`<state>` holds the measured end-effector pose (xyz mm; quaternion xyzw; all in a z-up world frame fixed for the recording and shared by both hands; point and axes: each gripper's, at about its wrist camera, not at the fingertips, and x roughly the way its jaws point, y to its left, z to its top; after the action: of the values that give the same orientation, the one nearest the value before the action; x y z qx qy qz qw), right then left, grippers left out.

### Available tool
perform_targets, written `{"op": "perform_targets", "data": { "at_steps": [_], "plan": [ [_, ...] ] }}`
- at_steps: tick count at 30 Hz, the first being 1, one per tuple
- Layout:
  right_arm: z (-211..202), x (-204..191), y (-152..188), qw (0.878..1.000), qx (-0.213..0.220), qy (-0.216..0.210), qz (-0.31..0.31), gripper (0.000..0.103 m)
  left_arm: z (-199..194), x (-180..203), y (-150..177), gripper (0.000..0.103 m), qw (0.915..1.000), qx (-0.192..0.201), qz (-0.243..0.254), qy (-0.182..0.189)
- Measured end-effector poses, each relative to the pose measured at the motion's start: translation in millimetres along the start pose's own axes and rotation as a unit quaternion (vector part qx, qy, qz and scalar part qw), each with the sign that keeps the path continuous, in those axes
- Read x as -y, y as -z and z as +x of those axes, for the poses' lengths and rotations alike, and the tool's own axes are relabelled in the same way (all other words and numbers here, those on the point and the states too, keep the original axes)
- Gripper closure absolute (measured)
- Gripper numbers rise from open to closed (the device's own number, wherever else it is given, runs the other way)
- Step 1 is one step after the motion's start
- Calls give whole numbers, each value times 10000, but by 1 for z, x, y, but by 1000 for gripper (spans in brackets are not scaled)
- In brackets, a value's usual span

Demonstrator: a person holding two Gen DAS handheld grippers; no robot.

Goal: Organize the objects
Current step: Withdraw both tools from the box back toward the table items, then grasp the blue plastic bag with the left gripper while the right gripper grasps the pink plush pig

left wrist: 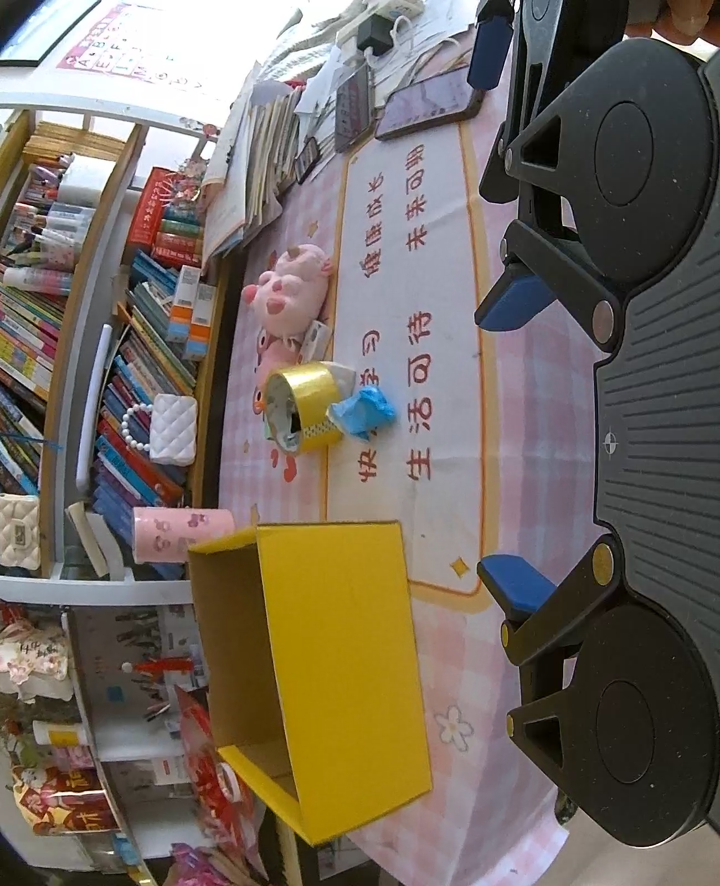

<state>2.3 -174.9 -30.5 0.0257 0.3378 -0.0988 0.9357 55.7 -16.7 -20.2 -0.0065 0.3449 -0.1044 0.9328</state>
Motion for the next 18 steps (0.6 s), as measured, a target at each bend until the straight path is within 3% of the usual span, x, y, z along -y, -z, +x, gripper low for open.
{"op": "perform_targets", "data": {
  "at_steps": [12, 18],
  "plan": [
    [55, 27, -42, 9997, 10, -202, -150, 17, 55, 21, -34, 16, 9996, -117, -224, -161],
    [84, 40, -68, 9991, 152, -315, -236, 19, 84, 28, -51, 24, 9987, -250, -381, -223]
  ]
}}
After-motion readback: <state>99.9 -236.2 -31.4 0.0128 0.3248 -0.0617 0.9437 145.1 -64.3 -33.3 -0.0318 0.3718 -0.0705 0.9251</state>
